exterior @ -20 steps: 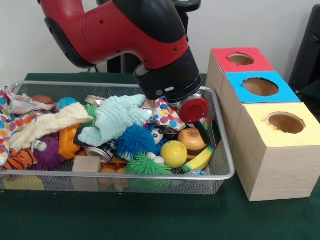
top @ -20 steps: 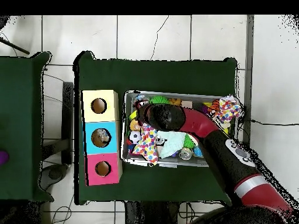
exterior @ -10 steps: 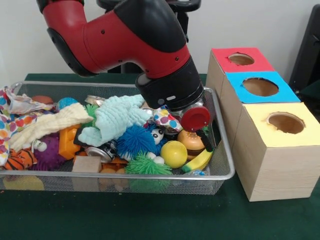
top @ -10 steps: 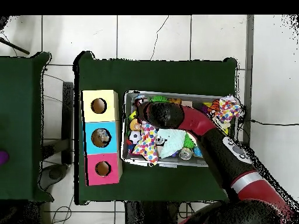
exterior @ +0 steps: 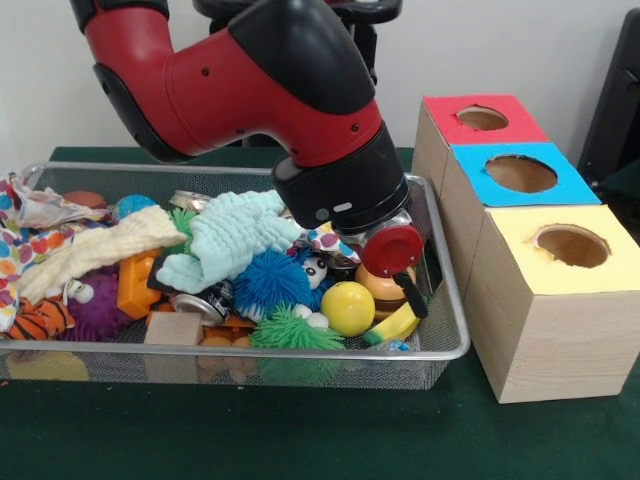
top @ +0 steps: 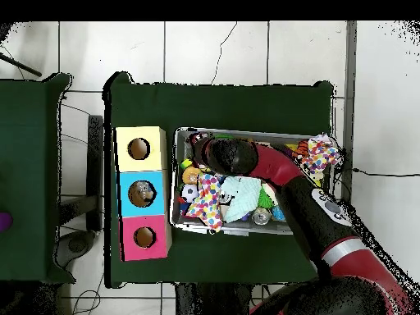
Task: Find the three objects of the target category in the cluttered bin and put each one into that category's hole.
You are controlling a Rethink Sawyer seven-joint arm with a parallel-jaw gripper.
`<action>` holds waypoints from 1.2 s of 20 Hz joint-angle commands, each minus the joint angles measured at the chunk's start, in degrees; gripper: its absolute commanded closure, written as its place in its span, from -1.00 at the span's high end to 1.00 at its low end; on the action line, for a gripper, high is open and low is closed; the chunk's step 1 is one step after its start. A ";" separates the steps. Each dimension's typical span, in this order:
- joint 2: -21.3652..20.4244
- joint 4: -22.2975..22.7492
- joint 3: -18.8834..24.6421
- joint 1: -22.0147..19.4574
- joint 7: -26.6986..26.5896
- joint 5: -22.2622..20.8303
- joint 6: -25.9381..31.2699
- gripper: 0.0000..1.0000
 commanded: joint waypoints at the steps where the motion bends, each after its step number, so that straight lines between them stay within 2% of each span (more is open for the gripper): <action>1: 0.91 -2.73 -2.23 -0.81 9.19 -0.45 4.80 1.00; 7: -0.09 0.83 -2.20 -1.96 12.71 0.81 2.65 1.00; 11: -0.23 0.75 -2.35 -1.90 12.03 0.03 2.55 1.00; 12: -0.30 0.70 -2.38 -1.85 11.87 -0.15 2.53 -1.00; 17: 0.34 0.29 -1.70 -2.32 10.28 -0.76 2.39 -1.00; 24: 0.52 -0.30 -2.06 -1.36 11.25 -0.35 2.86 -1.00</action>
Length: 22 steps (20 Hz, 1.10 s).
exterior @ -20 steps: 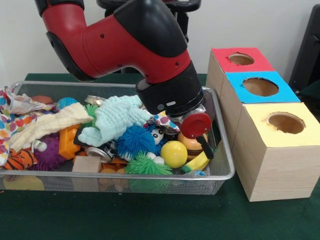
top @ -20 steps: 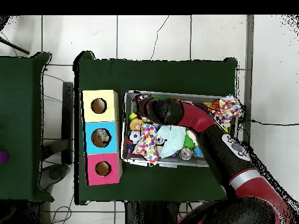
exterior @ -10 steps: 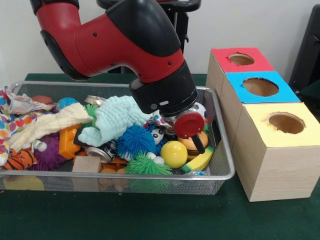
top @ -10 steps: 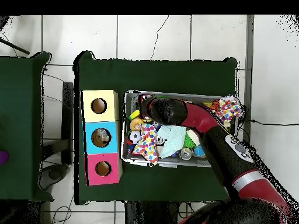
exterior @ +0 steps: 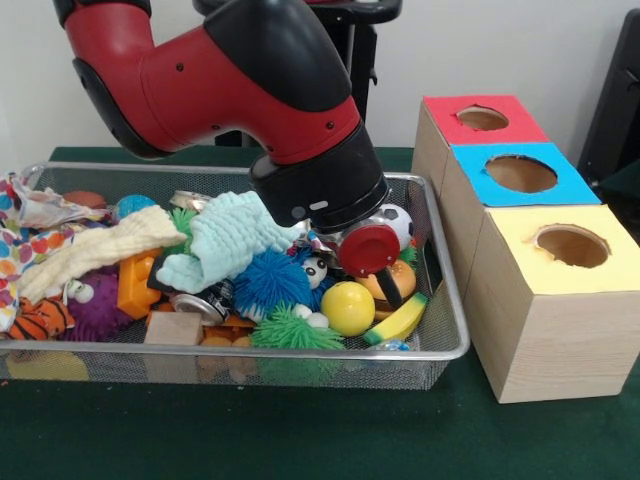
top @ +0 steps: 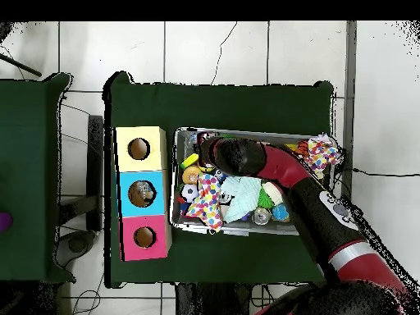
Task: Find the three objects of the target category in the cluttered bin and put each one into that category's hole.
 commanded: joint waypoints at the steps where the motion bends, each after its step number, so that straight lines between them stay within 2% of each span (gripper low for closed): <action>1: 1.02 -0.42 -2.08 0.12 11.26 -0.28 2.83 -1.00; 22: 1.56 -1.41 -2.25 0.83 11.08 -0.42 3.12 -1.00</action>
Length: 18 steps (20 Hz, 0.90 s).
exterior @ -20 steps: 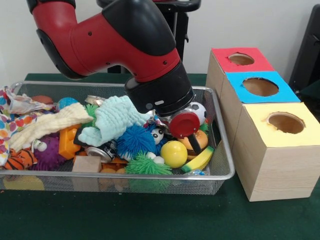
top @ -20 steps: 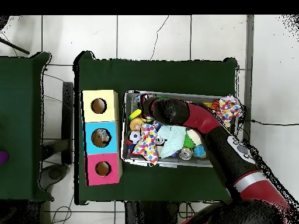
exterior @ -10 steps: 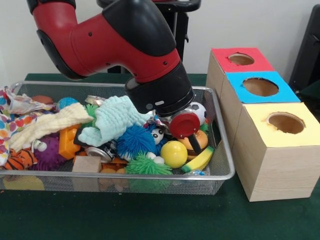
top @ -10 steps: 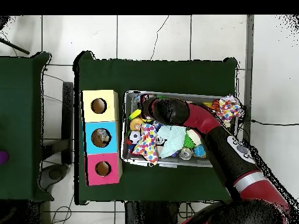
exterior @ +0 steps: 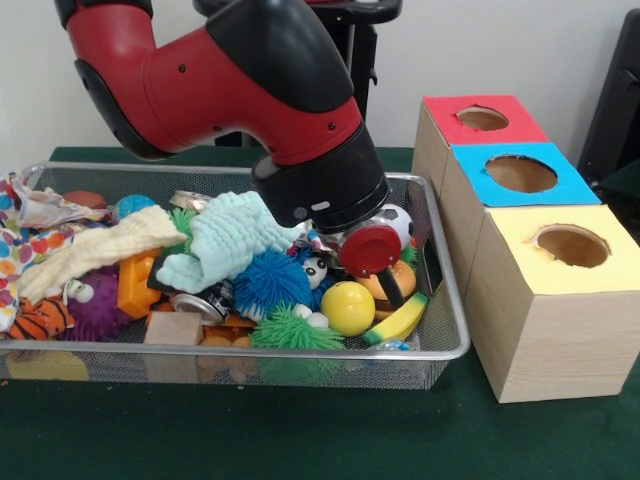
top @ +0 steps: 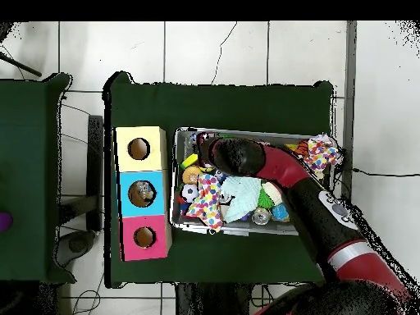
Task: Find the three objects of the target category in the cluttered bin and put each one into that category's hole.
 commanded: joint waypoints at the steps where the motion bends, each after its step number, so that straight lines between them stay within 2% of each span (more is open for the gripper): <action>1: 1.54 -1.56 -2.22 0.71 10.94 -0.30 3.31 -1.00; 11: 2.20 -2.71 -2.29 0.55 10.16 -0.13 4.25 -1.00; 18: 1.76 -2.51 -3.47 1.01 11.92 0.37 4.67 -1.00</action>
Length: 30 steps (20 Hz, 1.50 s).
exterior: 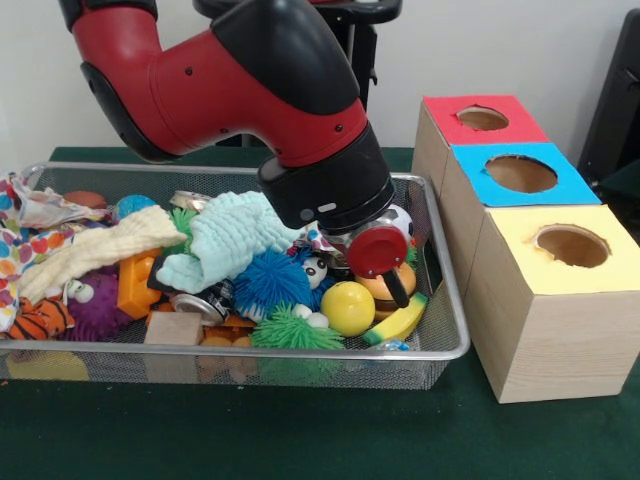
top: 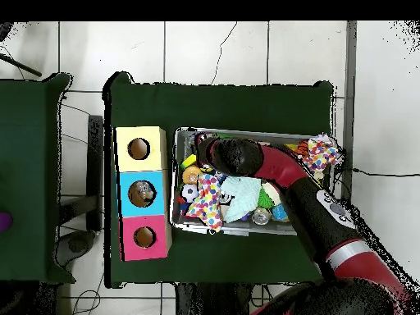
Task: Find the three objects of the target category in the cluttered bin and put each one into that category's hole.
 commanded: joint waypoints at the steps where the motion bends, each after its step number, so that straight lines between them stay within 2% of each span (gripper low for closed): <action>1: 1.02 -1.94 -3.58 0.78 12.39 0.31 4.36 -1.00; 5: 1.51 -2.36 -2.90 0.55 10.95 0.01 4.61 -1.00; 30: 1.26 -2.56 -2.83 0.68 11.43 0.78 5.16 -1.00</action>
